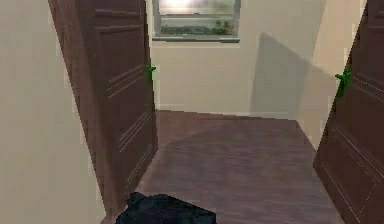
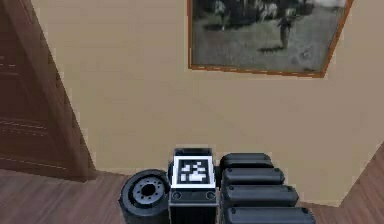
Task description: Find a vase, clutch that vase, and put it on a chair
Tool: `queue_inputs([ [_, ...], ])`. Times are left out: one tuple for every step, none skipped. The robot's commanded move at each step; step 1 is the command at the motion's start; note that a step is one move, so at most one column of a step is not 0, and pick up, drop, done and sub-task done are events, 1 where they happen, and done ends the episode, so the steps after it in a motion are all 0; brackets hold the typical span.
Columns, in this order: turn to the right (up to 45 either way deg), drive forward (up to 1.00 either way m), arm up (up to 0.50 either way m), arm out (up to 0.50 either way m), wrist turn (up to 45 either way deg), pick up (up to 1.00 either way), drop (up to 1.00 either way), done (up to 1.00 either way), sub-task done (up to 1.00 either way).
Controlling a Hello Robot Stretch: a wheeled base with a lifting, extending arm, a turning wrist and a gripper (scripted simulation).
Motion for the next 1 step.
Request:
queue_inputs([
  [0.0,1.0,0.0,0.0,0.0,0.0,0.0,0.0,0.0],
])
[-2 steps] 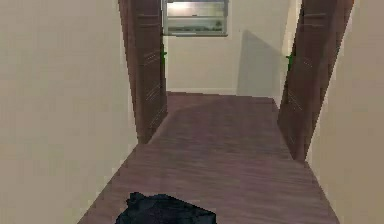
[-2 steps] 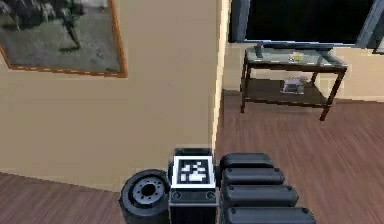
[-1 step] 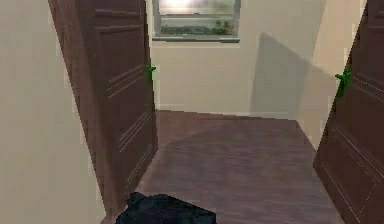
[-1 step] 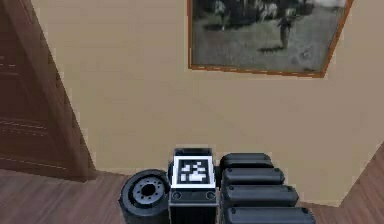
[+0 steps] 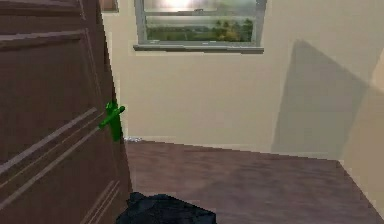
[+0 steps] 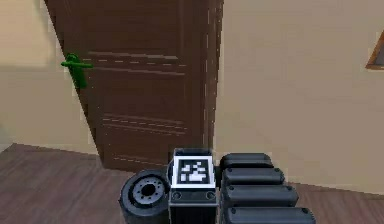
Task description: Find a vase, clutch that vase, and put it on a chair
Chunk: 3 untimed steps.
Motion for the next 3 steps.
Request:
queue_inputs([
  [3.0,0.0,0.0,0.0,0.0,0.0,0.0,0.0,0.0],
  [0.0,1.0,0.0,0.0,0.0,0.0,0.0,0.0,0.0],
  [12.0,0.0,0.0,0.0,0.0,0.0,0.0,0.0,0.0],
])
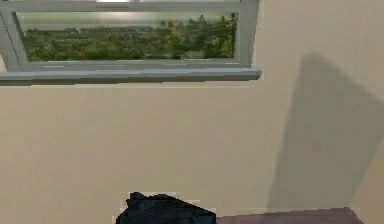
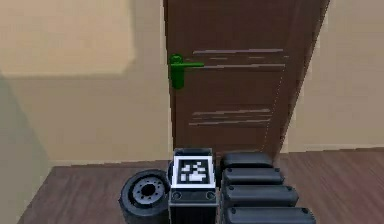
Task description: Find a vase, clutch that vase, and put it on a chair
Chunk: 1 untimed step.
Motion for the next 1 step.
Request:
queue_inputs([
  [0.0,0.15,0.0,0.0,0.0,0.0,0.0,0.0,0.0],
])
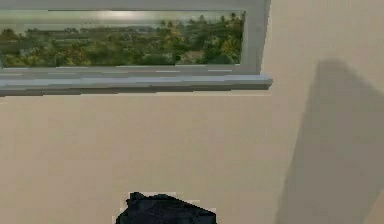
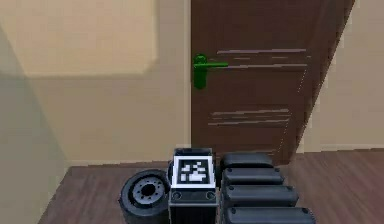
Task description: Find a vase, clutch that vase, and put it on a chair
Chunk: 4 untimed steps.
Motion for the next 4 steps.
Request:
queue_inputs([
  [-42.0,0.0,0.0,0.0,0.0,0.0,0.0,0.0,0.0],
  [-3.0,0.0,0.0,0.0,0.0,0.0,0.0,0.0,0.0],
  [0.0,0.4,0.0,0.0,0.0,0.0,0.0,0.0,0.0],
  [-45.0,0.0,0.0,0.0,0.0,0.0,0.0,0.0,0.0],
])
